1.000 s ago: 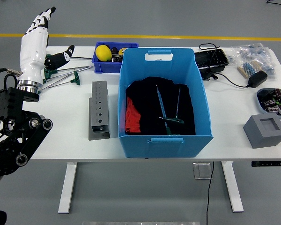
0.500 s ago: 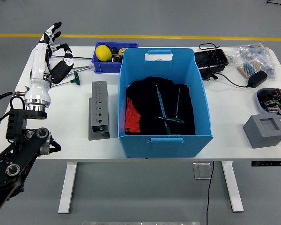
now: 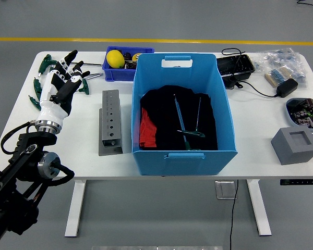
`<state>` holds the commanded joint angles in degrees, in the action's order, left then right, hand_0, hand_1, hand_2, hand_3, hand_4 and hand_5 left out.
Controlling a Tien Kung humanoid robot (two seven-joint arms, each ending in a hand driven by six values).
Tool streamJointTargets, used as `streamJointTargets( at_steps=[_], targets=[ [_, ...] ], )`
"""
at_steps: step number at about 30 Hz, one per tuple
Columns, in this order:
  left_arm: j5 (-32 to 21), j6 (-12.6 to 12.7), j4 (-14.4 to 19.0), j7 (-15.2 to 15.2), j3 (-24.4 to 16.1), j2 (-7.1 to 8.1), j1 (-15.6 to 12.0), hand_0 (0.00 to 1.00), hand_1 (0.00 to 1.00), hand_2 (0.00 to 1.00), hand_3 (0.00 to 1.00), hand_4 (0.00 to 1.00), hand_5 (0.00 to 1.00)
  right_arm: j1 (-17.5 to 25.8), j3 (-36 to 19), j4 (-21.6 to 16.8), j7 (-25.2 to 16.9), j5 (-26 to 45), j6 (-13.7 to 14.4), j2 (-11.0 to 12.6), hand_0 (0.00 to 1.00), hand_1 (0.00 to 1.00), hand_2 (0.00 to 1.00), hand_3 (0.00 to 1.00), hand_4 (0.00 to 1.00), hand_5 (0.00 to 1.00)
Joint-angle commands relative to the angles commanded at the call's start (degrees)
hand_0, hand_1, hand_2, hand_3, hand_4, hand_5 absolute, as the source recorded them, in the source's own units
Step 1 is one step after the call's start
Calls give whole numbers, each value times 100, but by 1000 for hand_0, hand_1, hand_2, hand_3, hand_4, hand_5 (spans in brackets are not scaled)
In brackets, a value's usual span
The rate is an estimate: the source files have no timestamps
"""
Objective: Lift tool from toolbox,place it in box,lift tool from toolbox,place it in box
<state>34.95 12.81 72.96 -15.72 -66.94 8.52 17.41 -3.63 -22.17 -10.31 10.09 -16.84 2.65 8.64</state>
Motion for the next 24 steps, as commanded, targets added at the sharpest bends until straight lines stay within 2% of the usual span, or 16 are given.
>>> streamJointTargets(
  at_steps=[4, 5, 6, 15, 18, 24],
  targets=[
    [-968, -116, -55, 110, -35, -49, -39, 772, 849, 910, 731, 581, 253, 4, -201, 0, 51, -236, 11, -18, 604, 659, 762, 636, 783, 757],
    [-1266, -131, -61, 142, -40, -54, -45, 777, 855, 918, 734, 616, 304, 2, -224, 0, 58, -274, 12, -20, 604, 660, 761, 634, 782, 761],
    [-1490, -143, -63, 163, -42, -55, -49, 777, 855, 918, 734, 616, 304, 1, -236, 0, 60, -292, 12, -20, 604, 660, 761, 634, 782, 761],
    [-3493, -218, -44, 248, -205, -55, -114, 777, 855, 916, 708, 630, 328, -38, -100, 0, 12, -168, 5, 16, 607, 660, 760, 633, 783, 761],
    [-3687, -224, -37, 260, -240, -64, -104, 778, 854, 914, 713, 641, 350, -74, -1, 0, -23, -57, 6, 42, 607, 659, 760, 633, 783, 762],
    [-3709, -259, 60, 281, -383, -83, -102, 780, 855, 918, 718, 648, 367, -158, 214, 0, -79, 128, 12, 85, 607, 660, 760, 632, 784, 762]
  ],
)
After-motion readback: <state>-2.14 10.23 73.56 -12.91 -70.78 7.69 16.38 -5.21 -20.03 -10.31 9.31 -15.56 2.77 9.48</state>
